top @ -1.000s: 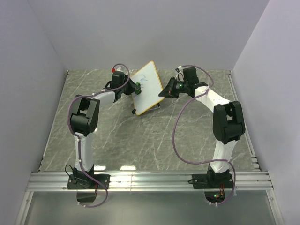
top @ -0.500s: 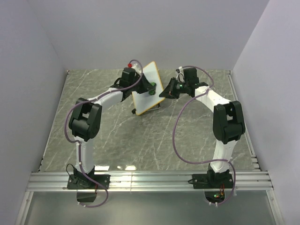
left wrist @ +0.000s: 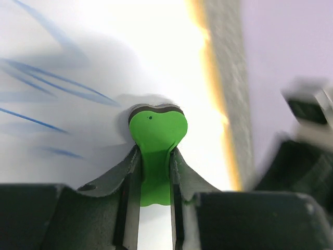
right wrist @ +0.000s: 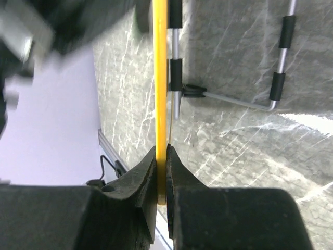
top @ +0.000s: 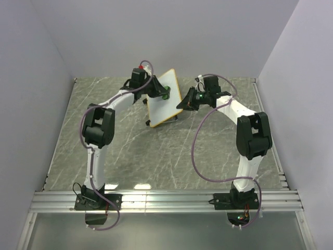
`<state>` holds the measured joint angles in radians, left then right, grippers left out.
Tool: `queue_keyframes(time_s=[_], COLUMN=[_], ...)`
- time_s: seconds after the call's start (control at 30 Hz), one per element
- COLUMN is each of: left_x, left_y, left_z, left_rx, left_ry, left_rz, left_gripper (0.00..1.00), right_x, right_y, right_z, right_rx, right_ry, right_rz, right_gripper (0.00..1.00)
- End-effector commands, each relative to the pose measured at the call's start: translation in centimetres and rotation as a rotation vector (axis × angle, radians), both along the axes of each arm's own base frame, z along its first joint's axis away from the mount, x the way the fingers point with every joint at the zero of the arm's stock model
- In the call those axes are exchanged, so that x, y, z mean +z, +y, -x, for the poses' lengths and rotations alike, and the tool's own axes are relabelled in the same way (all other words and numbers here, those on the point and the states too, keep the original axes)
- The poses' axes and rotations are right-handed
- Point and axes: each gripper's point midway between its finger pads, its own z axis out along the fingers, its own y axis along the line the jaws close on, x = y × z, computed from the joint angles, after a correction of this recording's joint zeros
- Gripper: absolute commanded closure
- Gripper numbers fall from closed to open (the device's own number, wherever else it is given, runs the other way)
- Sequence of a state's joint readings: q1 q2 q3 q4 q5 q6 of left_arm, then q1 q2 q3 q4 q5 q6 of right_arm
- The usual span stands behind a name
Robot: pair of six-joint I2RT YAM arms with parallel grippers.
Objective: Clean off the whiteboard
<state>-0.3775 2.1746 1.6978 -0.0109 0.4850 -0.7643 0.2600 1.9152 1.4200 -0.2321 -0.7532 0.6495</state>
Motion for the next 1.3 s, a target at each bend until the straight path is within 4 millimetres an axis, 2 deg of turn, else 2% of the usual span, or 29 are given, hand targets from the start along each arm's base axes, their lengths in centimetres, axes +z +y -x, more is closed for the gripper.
queue_keyframes(time_s=[0.0, 0.03, 0.07, 0.1, 0.2, 0.23, 0.27, 0.3, 0.33, 0.37, 0.4, 0.43, 0.53, 0.57, 0.63, 0.67, 0.87, 0.97, 1.1, 1.27], left_x=[-11.3, -12.2, -15.2, -14.5, -17.5, -17.7, -16.5, -17.7, -17.3, -15.8, -16.0, -15.3, -12.2, -10.6, -9.4, -8.1, -3.9, -4.1, -5.1, -7.1], left_y=[3.7, 4.3, 5.7, 6.0, 7.6, 7.8, 7.6, 7.9, 7.8, 7.5, 7.3, 6.8, 4.6, 3.4, 2.1, 0.7, -3.0, -3.5, -2.7, 0.2], left_z=[0.6, 0.1, -0.3, -1.6, -0.5, 0.0, -0.4, 1.2, 1.4, 1.1, 2.0, 2.2, 2.2, 2.3, 2.4, 2.4, 1.8, 1.2, -0.2, -2.9], left_rx=[0.040, 0.053, 0.075, 0.086, 0.090, 0.083, 0.080, 0.072, 0.068, 0.056, 0.041, 0.020, -0.057, -0.093, -0.123, -0.148, -0.202, -0.207, -0.164, -0.070], left_ry=[0.308, 0.339, 0.399, 0.389, 0.463, 0.464, 0.412, 0.445, 0.433, 0.385, 0.391, 0.376, 0.289, 0.254, 0.230, 0.204, 0.158, 0.156, 0.170, 0.195], left_rz=[-0.170, -0.180, -0.216, -0.229, -0.306, -0.311, -0.294, -0.303, -0.296, -0.276, -0.273, -0.255, -0.233, -0.243, -0.254, -0.244, -0.153, -0.153, -0.151, -0.175], left_gripper=[1.00, 1.00, 1.00, 1.00, 1.00, 1.00, 1.00, 1.00, 1.00, 1.00, 1.00, 1.00, 1.00, 1.00, 1.00, 1.00, 1.00, 1.00, 1.00, 1.00], right_x=[1.5, 1.4, 1.4, 1.4, 1.6, 1.7, 1.7, 1.6, 1.6, 1.5, 1.4, 1.3, 1.0, 1.0, 0.8, 0.8, 0.1, -0.3, -0.8, -0.9], right_y=[2.9, 2.8, 2.8, 2.8, 2.8, 2.8, 2.8, 2.9, 2.9, 2.9, 3.0, 3.0, 3.2, 3.2, 3.2, 3.2, 3.3, 3.2, 3.1, 2.7], right_z=[3.6, 3.7, 3.7, 3.8, 3.5, 3.5, 3.4, 3.3, 3.2, 3.1, 3.0, 3.0, 2.9, 2.9, 2.9, 2.8, 3.2, 3.7, 4.6, 5.3], right_rx=[0.129, 0.128, 0.129, 0.129, 0.127, 0.128, 0.126, 0.126, 0.122, 0.117, 0.119, 0.116, 0.114, 0.114, 0.116, 0.115, 0.134, 0.152, 0.179, 0.203], right_ry=[0.031, 0.033, 0.033, 0.035, 0.028, 0.027, 0.026, 0.026, 0.030, 0.031, 0.030, 0.037, 0.041, 0.042, 0.046, 0.046, 0.050, 0.053, 0.064, 0.055], right_rz=[-0.056, -0.054, -0.054, -0.049, -0.046, -0.046, -0.046, -0.048, -0.052, -0.052, -0.057, -0.061, -0.066, -0.067, -0.067, -0.067, -0.050, -0.031, 0.012, 0.043], right_gripper=[1.00, 1.00, 1.00, 1.00, 1.00, 1.00, 1.00, 1.00, 1.00, 1.00, 1.00, 1.00, 1.00, 1.00, 1.00, 1.00, 1.00, 1.00, 1.00, 1.00])
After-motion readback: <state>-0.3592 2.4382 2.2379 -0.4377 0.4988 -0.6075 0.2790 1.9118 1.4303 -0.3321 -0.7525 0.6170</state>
